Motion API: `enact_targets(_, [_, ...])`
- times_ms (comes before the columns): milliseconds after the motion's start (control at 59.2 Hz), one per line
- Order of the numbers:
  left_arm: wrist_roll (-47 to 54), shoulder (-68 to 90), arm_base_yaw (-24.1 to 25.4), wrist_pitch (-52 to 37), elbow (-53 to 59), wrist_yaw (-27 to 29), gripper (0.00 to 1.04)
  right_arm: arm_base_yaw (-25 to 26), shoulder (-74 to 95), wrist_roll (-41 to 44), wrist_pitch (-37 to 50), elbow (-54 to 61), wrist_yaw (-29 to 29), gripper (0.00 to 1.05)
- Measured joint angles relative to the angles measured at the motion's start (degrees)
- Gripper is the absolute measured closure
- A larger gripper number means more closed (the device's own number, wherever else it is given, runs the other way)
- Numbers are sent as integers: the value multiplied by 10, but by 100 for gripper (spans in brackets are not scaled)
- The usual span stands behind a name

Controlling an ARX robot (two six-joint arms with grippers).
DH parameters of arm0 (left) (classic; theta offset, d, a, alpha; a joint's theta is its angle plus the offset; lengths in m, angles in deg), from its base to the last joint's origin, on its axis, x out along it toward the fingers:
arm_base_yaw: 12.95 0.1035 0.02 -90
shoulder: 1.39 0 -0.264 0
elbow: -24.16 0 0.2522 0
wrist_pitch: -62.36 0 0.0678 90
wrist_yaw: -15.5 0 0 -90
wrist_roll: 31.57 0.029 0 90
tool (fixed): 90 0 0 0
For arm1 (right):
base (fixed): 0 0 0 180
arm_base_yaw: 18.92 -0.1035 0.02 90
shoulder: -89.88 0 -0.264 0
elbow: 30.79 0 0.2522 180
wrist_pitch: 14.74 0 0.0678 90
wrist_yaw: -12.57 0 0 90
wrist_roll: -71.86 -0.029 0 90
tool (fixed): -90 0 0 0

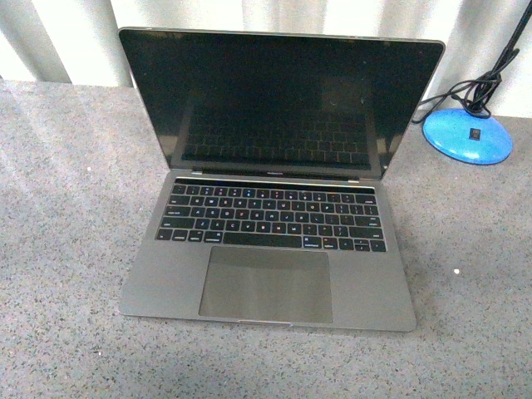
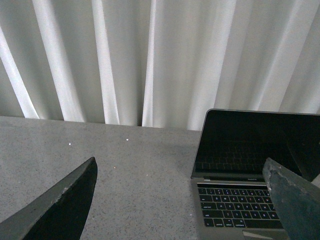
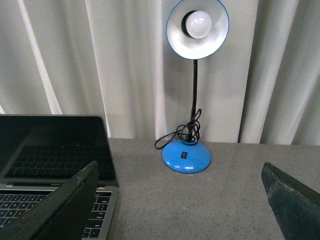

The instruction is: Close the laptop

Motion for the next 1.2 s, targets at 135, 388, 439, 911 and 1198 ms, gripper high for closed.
enact_targets(135, [0,0,0,0,0,0,7,0,0,0,0,0,0,10])
enact_targets(388, [0,0,0,0,0,0,7,0,0,0,0,0,0,10])
enact_targets(439, [0,0,0,0,0,0,7,0,0,0,0,0,0,10])
enact_targets(911, [0,0,0,0,0,0,7,0,0,0,0,0,0,10])
enact_targets(1198, [-263,309,-69,-15,-88,379,7,29,269,165,-46,-91,-198,10])
